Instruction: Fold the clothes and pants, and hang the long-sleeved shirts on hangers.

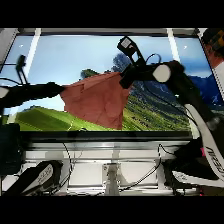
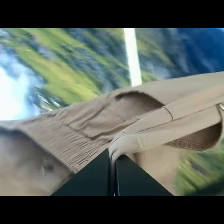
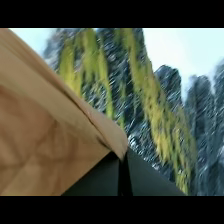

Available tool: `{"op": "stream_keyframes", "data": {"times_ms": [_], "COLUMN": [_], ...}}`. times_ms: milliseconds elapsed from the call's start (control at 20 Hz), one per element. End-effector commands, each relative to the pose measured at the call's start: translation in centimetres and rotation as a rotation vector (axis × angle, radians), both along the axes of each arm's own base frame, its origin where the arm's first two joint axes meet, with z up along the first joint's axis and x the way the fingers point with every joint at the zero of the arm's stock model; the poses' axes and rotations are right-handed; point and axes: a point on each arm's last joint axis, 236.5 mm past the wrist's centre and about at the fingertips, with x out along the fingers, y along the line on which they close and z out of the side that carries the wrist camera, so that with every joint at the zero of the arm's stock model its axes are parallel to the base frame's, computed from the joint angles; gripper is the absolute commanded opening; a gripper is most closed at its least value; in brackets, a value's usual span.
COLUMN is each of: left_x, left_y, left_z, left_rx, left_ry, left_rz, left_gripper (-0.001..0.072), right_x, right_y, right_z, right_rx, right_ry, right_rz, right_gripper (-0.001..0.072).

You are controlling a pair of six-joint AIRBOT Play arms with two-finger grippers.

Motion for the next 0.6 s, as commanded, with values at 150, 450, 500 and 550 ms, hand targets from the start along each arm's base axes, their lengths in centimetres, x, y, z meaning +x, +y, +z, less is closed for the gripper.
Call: {"op": "stream_keyframes", "data": {"times_ms": [150, 450, 500, 550], "left_x": [9.4, 9.9, 9.3, 8.6], "left_y": [4.6, 5.0, 4.2, 3.5], "left_z": [-5.8, -6.2, -6.0, -6.1], "left_rx": [-0.135, -0.142, -0.118, -0.080], "left_ry": [-0.044, -0.052, -0.062, -0.067], "left_rz": [0.387, 0.399, 0.334, 0.259], "left_gripper": [0.0247, 0.0582, 0.0582, 0.0582], "right_x": [7.7, 8.3, 8.5, 8.7], "right_y": [0.8, -0.4, -1.4, -2.7], "right_z": [2.5, 3.0, 2.8, 2.5], "right_rx": [0.136, 0.139, 0.133, 0.131], "right_ry": [-0.308, -0.324, -0.310, -0.281], "right_rz": [-0.121, -0.146, -0.160, -0.185], "right_gripper": [0.0055, 0.0425, 0.0426, 0.0426]}}
